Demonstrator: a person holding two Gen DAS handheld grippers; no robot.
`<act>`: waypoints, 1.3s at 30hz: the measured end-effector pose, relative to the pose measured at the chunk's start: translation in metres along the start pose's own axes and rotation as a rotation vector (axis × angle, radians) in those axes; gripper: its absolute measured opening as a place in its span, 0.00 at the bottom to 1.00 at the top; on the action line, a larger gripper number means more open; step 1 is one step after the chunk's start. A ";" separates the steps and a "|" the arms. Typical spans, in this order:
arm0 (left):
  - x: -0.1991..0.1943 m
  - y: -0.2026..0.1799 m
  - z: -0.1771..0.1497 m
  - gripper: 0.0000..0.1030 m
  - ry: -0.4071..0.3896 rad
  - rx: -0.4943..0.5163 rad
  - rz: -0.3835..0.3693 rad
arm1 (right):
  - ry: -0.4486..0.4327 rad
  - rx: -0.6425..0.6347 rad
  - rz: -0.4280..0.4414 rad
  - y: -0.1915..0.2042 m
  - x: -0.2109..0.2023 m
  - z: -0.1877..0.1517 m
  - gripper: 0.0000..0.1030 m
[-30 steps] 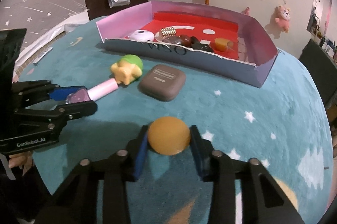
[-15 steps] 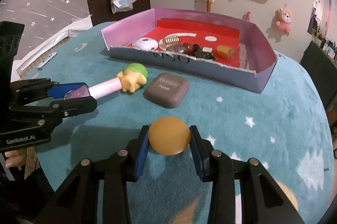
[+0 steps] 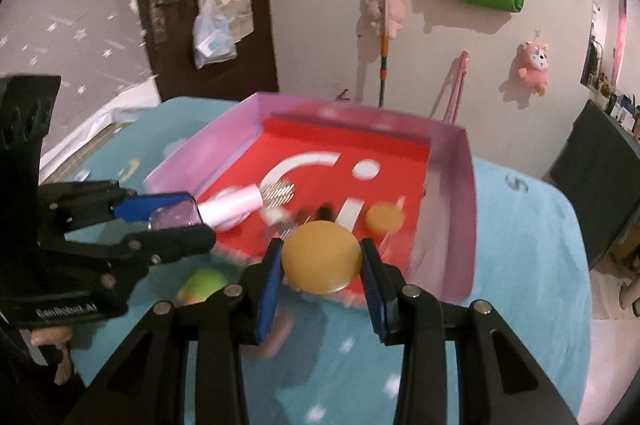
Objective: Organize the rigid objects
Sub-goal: 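Carry the polish and puff into the pink box and open both tools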
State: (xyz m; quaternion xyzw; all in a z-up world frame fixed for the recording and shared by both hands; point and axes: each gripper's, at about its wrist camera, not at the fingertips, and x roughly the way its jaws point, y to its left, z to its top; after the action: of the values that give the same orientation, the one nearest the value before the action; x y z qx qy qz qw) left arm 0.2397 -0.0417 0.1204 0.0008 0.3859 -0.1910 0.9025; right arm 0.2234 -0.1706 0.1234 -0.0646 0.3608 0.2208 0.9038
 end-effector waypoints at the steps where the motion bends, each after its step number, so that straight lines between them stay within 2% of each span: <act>1: 0.008 0.001 0.007 0.35 0.015 0.011 0.001 | 0.009 0.002 -0.004 -0.005 0.006 0.010 0.39; 8: 0.069 0.026 0.047 0.35 0.123 0.003 0.028 | 0.123 -0.003 -0.033 -0.030 0.065 0.057 0.39; 15: 0.108 0.042 0.051 0.35 0.213 0.010 0.044 | 0.246 0.006 -0.033 -0.042 0.111 0.069 0.39; 21: 0.123 0.048 0.054 0.34 0.257 0.013 0.050 | 0.327 -0.005 -0.031 -0.043 0.138 0.070 0.39; 29: 0.132 0.054 0.058 0.34 0.274 0.017 0.051 | 0.396 -0.016 -0.041 -0.044 0.163 0.071 0.39; 39: 0.145 0.060 0.057 0.34 0.317 0.023 0.047 | 0.422 -0.029 -0.050 -0.047 0.174 0.068 0.39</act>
State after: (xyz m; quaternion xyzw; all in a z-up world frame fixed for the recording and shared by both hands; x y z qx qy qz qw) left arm 0.3908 -0.0446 0.0508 0.0504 0.5210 -0.1718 0.8345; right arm 0.3981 -0.1322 0.0531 -0.1311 0.5374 0.1852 0.8122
